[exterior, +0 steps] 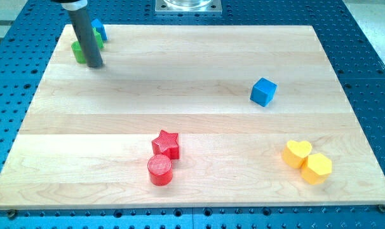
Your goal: Move the green circle and blue cube to the top left corner of the board
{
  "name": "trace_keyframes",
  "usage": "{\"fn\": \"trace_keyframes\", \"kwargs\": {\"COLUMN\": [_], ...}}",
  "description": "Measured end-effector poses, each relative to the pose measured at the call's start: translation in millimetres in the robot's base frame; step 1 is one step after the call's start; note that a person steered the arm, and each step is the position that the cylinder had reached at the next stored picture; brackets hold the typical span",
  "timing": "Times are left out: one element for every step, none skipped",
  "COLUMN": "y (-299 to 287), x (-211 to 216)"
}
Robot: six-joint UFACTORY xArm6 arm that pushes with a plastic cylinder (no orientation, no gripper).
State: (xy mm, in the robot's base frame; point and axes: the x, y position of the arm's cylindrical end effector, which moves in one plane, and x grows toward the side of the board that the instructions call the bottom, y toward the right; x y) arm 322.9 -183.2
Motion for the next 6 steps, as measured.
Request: {"fn": "trace_keyframes", "kwargs": {"y": [89.2,169.7,214.2,329.1,412.8,378.1], "x": [-4.0,-4.6,-0.2,39.2,70.3,98.4]}}
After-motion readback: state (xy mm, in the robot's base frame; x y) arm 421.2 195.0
